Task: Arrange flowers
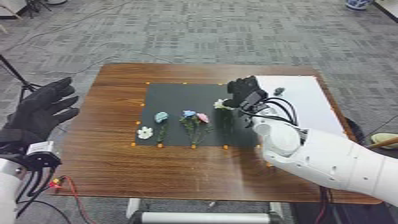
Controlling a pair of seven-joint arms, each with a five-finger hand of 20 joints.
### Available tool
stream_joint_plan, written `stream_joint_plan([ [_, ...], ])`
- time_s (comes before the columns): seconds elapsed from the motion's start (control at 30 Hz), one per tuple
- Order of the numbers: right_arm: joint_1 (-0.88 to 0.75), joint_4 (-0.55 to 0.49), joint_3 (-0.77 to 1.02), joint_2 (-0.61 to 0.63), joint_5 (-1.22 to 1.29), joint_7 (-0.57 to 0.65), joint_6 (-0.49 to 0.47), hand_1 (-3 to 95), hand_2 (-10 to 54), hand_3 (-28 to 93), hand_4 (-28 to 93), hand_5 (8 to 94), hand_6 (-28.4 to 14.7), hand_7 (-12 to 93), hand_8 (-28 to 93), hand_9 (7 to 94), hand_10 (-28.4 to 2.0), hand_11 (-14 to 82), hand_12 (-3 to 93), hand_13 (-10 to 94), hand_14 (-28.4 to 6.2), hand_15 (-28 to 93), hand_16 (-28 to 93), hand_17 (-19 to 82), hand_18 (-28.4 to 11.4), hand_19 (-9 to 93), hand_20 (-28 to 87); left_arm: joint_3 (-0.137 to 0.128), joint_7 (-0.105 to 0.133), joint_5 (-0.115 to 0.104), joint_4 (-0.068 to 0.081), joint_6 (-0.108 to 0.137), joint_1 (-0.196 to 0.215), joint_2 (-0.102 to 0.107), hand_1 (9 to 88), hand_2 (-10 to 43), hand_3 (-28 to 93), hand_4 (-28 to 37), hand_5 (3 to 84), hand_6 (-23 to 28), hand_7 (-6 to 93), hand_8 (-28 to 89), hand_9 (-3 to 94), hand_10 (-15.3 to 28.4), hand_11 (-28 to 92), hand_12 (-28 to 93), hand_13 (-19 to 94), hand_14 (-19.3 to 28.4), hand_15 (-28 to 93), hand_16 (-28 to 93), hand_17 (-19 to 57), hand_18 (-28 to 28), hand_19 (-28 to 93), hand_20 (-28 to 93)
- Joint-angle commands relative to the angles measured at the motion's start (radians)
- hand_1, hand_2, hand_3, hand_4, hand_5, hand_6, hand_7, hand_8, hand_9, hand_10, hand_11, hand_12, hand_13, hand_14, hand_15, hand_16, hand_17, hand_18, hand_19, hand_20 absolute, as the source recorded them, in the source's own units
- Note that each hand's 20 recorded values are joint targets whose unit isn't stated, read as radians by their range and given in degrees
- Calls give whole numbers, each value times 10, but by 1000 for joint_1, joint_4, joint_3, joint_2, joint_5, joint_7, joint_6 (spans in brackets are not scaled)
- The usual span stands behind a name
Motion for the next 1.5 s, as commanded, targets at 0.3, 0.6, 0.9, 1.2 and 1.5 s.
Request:
stream_joint_plan([
  [0.3, -56, -44, 242, 108, -10, 182, -58, 340, -95, 673, -283, 557, -7, 249, -133, 611, -103, 285, 247, 697, -68, 873, 373, 337, -206, 860, 546, -10, -2, 1, -5, -7, 19, -8, 239, -18, 687, -283, 220, 17, 228, -106, 168, 97, 222, 195, 64, 126, 442, -55, -110, 190, 403, 124],
  [0.6, -82, 78, 262, 112, 70, 92, -242, 274, -95, 756, -283, 327, -86, 131, -76, 394, -152, 109, 173, 619, -82, 861, 345, 299, -205, 823, 516, -10, -8, 2, -6, -8, 19, -6, 239, -18, 687, -283, 220, 16, 228, -106, 169, 96, 221, 195, 68, 129, 444, -55, -109, 191, 403, 124],
  [0.9, -98, 156, 286, 86, 126, 50, -343, 263, -95, 785, -283, 289, -87, 121, -69, 370, -163, 97, 162, 612, -80, 871, 328, 296, -203, 822, 517, 0, -3, 3, -7, -10, 13, -10, 240, -17, 686, -283, 221, 17, 230, -107, 168, 97, 222, 195, 46, 120, 436, -55, -111, 188, 402, 124],
  [1.2, -92, 203, 301, 72, 148, -56, -374, 266, -95, 844, -283, 310, -65, 173, -86, 389, -82, 131, 145, 634, -74, 877, 326, 310, -204, 833, 511, -9, 1, 5, -9, -7, 19, -11, 240, -17, 687, -283, 228, 22, 223, -106, 169, 98, 220, 195, 49, 123, 440, -55, -111, 188, 401, 124],
  [1.5, -81, 221, 245, 76, 148, -131, -236, 365, -95, 837, -282, 531, 34, 312, -159, 651, -54, 214, 163, 704, -54, 869, 335, 348, -194, 854, 517, -9, 1, 4, -9, -9, 21, -15, 240, -18, 687, -283, 227, 20, 223, -104, 169, 98, 220, 196, 50, 123, 440, -55, -111, 188, 400, 125],
])
